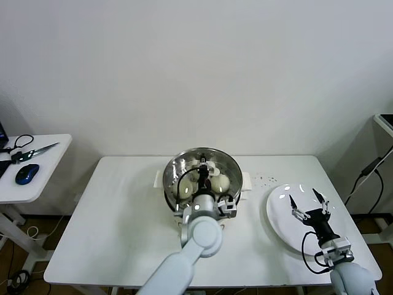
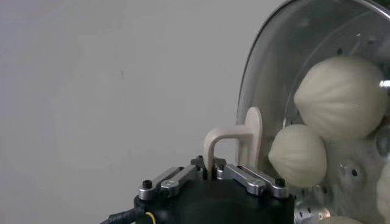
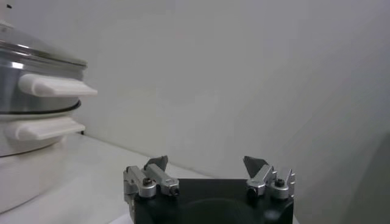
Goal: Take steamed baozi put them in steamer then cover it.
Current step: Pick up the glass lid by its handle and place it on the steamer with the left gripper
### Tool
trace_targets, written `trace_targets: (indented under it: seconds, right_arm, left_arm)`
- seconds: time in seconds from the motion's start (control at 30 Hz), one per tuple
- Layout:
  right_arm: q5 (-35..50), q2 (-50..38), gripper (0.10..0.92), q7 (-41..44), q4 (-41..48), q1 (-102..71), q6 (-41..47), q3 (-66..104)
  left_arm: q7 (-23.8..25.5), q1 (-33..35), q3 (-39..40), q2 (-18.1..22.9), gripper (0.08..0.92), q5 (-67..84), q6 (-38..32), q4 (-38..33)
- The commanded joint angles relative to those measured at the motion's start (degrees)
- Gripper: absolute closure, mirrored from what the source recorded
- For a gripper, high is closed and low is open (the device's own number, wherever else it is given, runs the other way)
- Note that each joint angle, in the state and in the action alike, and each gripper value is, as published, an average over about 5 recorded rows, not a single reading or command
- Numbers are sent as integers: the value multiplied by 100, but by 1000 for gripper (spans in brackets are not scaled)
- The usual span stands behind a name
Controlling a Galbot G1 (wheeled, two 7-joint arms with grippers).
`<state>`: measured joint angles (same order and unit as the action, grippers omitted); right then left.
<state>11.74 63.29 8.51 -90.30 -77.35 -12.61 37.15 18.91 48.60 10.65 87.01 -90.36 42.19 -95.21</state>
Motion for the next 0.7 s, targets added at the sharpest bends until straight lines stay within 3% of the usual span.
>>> trace_targets:
  seconds: [0.03,0.47,0.7]
  right_arm:
    - [-5,9,203,8,5,0,-5,12]
    - [-19,25,203,18,3,10,8,22]
    - [-12,7,203,16,0,55,102,-4]
  left_arm:
    - [-99,4,15,18,848,33,281,104]
    - [-10,109,-47,-86,848,24,208,-115]
    - [103,275,-68,-375,697,41,187,-655]
